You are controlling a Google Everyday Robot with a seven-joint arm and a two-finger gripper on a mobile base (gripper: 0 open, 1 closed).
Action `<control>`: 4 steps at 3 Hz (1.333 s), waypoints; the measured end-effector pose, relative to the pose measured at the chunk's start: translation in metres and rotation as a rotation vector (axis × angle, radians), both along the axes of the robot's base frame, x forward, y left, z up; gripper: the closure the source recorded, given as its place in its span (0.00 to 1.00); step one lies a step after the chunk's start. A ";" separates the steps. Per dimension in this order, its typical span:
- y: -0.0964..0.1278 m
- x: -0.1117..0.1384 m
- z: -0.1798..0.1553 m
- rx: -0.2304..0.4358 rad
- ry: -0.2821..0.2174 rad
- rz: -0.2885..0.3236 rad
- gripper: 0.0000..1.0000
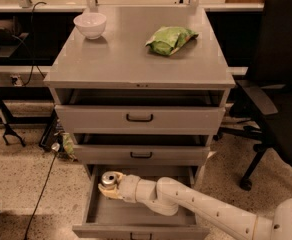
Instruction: Place redbull can into bottom drawer
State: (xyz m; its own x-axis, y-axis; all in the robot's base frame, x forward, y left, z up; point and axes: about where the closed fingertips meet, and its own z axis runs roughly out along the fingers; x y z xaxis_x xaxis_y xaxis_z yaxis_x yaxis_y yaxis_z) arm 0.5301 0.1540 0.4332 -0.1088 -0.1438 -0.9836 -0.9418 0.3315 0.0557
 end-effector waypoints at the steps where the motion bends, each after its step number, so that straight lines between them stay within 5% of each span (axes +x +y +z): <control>1: -0.005 0.000 -0.010 -0.016 -0.024 -0.007 1.00; 3: -0.028 0.029 -0.051 -0.079 -0.098 0.013 1.00; 4: -0.036 0.041 -0.067 -0.125 -0.097 0.022 1.00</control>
Offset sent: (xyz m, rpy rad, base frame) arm 0.0279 -0.0276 -0.0490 -0.0293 -0.1454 0.0159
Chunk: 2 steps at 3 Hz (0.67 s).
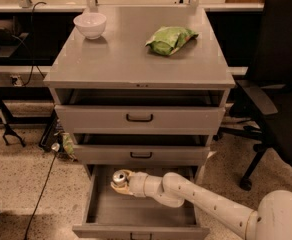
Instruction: Place redbull can into bottom drawer
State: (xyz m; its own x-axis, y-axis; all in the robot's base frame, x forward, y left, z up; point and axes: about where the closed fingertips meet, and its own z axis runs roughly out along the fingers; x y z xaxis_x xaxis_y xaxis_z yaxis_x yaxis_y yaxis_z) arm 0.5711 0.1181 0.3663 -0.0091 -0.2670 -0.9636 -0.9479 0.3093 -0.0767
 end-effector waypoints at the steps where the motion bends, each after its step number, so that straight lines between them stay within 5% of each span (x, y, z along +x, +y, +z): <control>1: -0.001 0.001 -0.002 -0.004 0.000 -0.001 1.00; 2: 0.005 0.007 -0.016 -0.009 -0.024 0.013 1.00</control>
Offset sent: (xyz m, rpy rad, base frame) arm 0.0158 0.0066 -0.0239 -0.0267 -0.0517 0.0188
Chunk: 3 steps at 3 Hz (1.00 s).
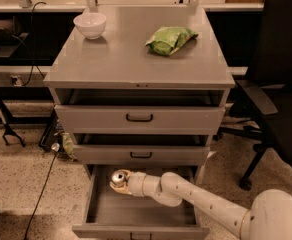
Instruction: Place redbull can into bottom drawer
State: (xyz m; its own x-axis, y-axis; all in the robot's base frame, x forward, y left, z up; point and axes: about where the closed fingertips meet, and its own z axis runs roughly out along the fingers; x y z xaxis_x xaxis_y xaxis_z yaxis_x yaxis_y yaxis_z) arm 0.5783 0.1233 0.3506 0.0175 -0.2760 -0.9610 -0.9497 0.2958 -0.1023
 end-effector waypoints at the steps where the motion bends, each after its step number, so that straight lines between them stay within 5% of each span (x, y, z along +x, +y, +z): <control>1: -0.004 0.001 -0.054 0.017 0.012 -0.011 1.00; 3: -0.004 -0.002 -0.073 -0.012 0.062 -0.014 1.00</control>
Offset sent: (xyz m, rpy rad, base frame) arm 0.0003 -0.0134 -0.0868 0.0225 0.0303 -0.0334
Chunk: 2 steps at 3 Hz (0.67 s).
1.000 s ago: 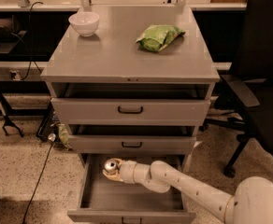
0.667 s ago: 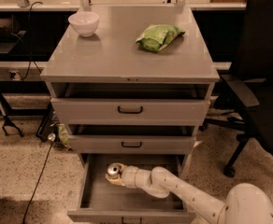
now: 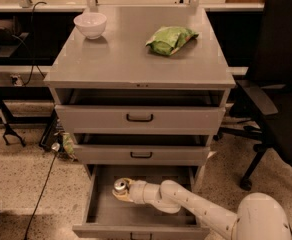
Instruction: Place redbull can into bottom drawer
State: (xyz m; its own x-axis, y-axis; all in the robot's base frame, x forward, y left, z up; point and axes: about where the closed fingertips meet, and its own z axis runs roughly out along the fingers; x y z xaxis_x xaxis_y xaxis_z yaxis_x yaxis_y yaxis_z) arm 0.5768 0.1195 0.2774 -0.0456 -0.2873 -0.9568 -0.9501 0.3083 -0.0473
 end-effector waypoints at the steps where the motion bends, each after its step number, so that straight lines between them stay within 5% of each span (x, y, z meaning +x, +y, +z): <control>1: -0.004 -0.004 -0.013 -0.014 0.028 -0.006 1.00; 2: -0.014 -0.006 -0.030 0.004 0.026 -0.015 0.83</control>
Offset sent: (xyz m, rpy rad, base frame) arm -0.0066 -0.0333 -0.0564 0.0343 0.0155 -0.0266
